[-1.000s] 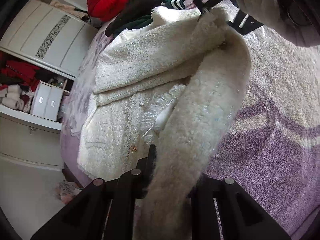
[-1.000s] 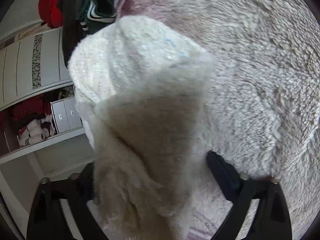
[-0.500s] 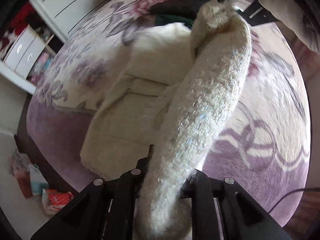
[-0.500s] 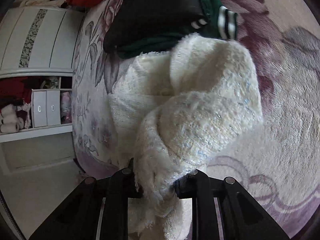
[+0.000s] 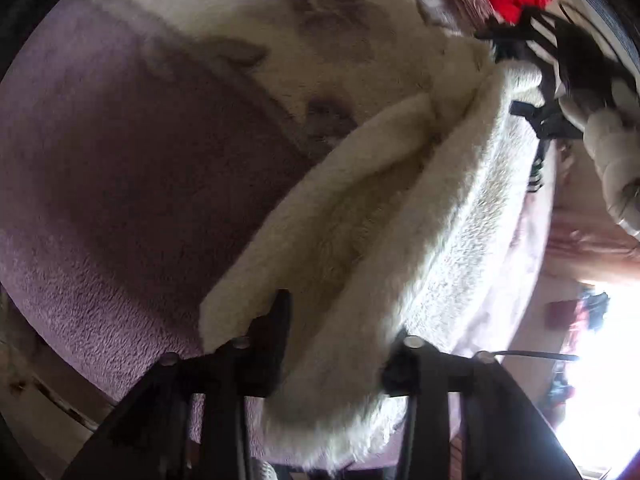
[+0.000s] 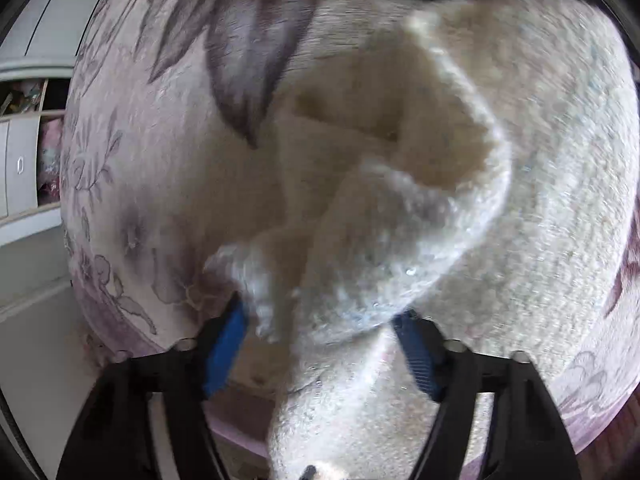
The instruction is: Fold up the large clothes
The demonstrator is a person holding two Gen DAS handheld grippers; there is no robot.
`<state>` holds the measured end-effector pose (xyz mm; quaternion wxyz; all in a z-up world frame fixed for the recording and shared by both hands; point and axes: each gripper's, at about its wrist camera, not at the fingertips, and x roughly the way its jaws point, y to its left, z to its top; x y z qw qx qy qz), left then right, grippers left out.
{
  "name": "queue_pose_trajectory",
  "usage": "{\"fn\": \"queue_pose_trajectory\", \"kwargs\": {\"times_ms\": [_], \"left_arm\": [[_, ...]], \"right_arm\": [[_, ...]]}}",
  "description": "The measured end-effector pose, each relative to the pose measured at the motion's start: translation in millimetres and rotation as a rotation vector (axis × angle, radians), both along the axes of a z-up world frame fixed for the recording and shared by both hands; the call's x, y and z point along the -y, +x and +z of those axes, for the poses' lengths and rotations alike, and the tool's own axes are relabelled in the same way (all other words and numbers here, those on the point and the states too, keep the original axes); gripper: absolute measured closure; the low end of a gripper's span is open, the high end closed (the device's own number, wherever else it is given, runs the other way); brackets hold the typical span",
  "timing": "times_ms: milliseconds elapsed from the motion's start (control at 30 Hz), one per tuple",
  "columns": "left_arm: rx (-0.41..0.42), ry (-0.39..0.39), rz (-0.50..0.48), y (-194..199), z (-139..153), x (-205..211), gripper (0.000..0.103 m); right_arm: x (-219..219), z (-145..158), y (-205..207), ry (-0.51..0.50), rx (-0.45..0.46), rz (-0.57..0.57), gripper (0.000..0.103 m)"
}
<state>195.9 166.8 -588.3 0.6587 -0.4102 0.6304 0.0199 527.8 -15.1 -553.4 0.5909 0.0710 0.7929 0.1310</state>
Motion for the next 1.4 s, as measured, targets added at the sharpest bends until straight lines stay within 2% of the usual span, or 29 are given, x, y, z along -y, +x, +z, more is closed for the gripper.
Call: {"fn": "queue_pose_trajectory", "kwargs": {"times_ms": [33,100,200,267,300,333,367,433,500,567,633,667,700,767,867,1000,1067,1133,1200,1267,1333,1400], "left_arm": [[0.001,-0.018,0.002,-5.7,1.5,-5.8,0.054],[-0.014,0.001,-0.001,-18.3,7.1,-16.4,0.041],[-0.052,0.074,0.002,-32.4,17.2,-29.5,0.039],[-0.058,0.124,0.010,-32.8,24.5,-31.5,0.039],[-0.055,0.148,0.019,-28.6,27.3,-31.6,0.039],[-0.049,0.161,0.025,-21.0,29.1,-31.5,0.039],[-0.050,0.170,0.017,-12.3,27.4,-34.1,0.039],[-0.058,0.193,-0.010,9.1,19.7,-28.9,0.039],[-0.045,0.249,-0.054,30.8,18.3,-16.7,0.039],[-0.030,0.305,-0.109,49.5,16.9,-7.9,0.039],[-0.061,0.384,-0.171,60.6,5.8,7.4,0.039],[-0.078,0.390,-0.192,59.6,-1.8,13.3,0.039],[-0.092,0.381,-0.199,59.5,-10.0,17.5,0.052],[-0.094,0.344,-0.182,54.2,-18.9,20.8,0.085],[-0.051,0.360,-0.136,41.5,-8.7,18.0,0.092],[-0.052,0.366,-0.100,23.9,-2.5,12.1,0.093],[-0.062,0.363,-0.098,18.4,-5.1,10.7,0.093],[-0.079,0.367,-0.090,14.8,-9.7,9.4,0.093],[-0.091,0.370,-0.089,16.9,-14.3,10.1,0.092],[-0.097,0.371,-0.089,29.7,-20.1,15.1,0.092],[-0.117,0.347,-0.078,33.3,-22.6,14.7,0.091],[-0.134,0.295,-0.052,34.9,-14.0,5.3,0.085]], "right_arm": [[-7.4,2.6,-0.8,0.013,0.001,0.026,0.020],[-12.4,15.3,-1.5,0.070,-0.003,0.054,0.020],[5.0,38.6,-5.2,0.200,-0.006,0.008,0.020],[19.0,45.1,-10.7,0.228,0.010,-0.030,0.023],[22.6,42.2,-13.3,0.227,0.010,-0.037,0.031],[21.0,32.9,-15.7,0.228,-0.001,-0.032,0.046],[16.2,18.1,-17.3,0.209,-0.012,-0.028,0.047],[0.2,-15.5,-16.6,0.183,-0.032,0.007,0.047],[-11.3,-27.9,-15.3,0.181,-0.031,0.062,0.045],[-12.1,-15.7,-12.5,0.223,-0.045,0.093,0.035],[5.4,7.1,-8.0,0.314,-0.029,0.089,0.034],[23.6,20.8,-5.3,0.348,-0.009,0.060,0.034],[44.9,33.6,-2.9,0.354,0.021,0.026,0.034],[87.2,55.3,5.8,0.317,0.098,-0.031,0.034],[142.1,72.9,25.2,0.216,0.185,-0.086,0.034],[182.6,62.7,65.5,0.146,0.193,-0.128,0.034],[185.9,46.9,82.3,0.124,0.178,-0.152,0.034],[168.5,13.9,94.7,0.144,0.131,-0.148,0.045],[142.7,-16.9,103.9,0.102,0.107,-0.123,0.045],[107.8,-50.8,107.9,0.033,0.097,-0.042,0.045],[91.8,-57.3,108.5,-0.025,0.121,0.015,0.043],[89.9,-39.8,107.9,-0.033,0.156,0.072,0.043]]}}
